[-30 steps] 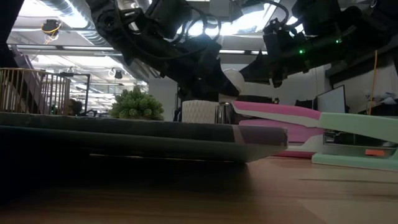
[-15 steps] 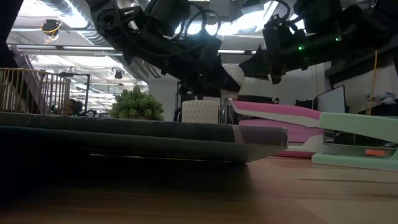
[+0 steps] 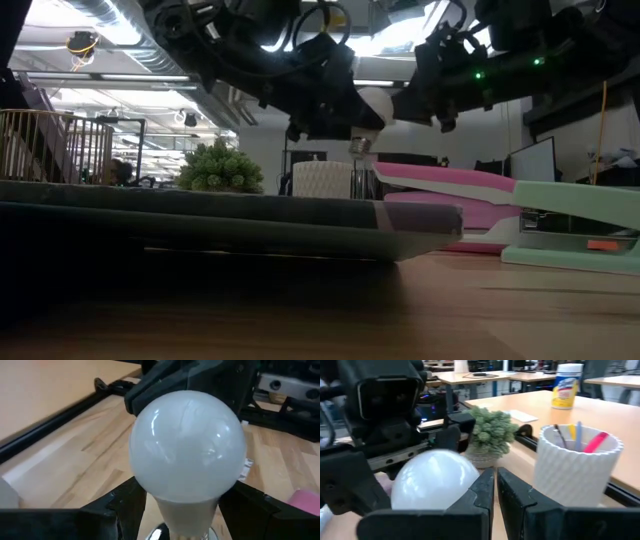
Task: Screw lightbulb
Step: Remove the lightbulb from the lamp
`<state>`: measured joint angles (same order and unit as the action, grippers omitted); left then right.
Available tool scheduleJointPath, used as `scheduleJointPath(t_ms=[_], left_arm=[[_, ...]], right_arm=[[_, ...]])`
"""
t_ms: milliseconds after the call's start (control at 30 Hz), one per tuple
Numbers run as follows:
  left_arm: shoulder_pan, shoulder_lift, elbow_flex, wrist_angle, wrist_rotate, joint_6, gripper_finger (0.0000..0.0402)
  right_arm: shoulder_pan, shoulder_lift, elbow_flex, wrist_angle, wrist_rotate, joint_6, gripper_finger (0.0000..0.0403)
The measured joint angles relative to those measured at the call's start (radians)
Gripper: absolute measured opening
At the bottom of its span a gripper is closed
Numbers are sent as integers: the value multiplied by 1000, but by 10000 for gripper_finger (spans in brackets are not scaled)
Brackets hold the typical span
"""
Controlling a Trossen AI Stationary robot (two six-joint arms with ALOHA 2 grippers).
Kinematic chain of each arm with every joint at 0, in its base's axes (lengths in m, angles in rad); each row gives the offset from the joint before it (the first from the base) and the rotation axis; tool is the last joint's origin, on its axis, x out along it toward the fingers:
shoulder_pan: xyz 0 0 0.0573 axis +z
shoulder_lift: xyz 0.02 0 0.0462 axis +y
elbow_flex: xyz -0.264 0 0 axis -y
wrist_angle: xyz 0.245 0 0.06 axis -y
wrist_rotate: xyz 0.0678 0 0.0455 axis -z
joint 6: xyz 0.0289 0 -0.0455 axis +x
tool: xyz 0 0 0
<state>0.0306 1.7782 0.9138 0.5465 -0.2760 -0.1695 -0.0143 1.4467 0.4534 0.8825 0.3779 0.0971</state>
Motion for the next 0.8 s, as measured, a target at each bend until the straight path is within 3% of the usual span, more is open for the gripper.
scheduleJointPath(t_ms=[200, 500, 800], left_arm=[[46, 0, 1, -2, -16, -6, 220], [92, 0, 2, -26, -20, -12, 221], [98, 0, 2, -328, -18, -81, 221]], right_arm=[[-8, 1, 0, -2, 57, -29, 28], [-60, 1, 0, -114, 41, -3, 28], [-60, 1, 0, -179, 47, 3, 28]])
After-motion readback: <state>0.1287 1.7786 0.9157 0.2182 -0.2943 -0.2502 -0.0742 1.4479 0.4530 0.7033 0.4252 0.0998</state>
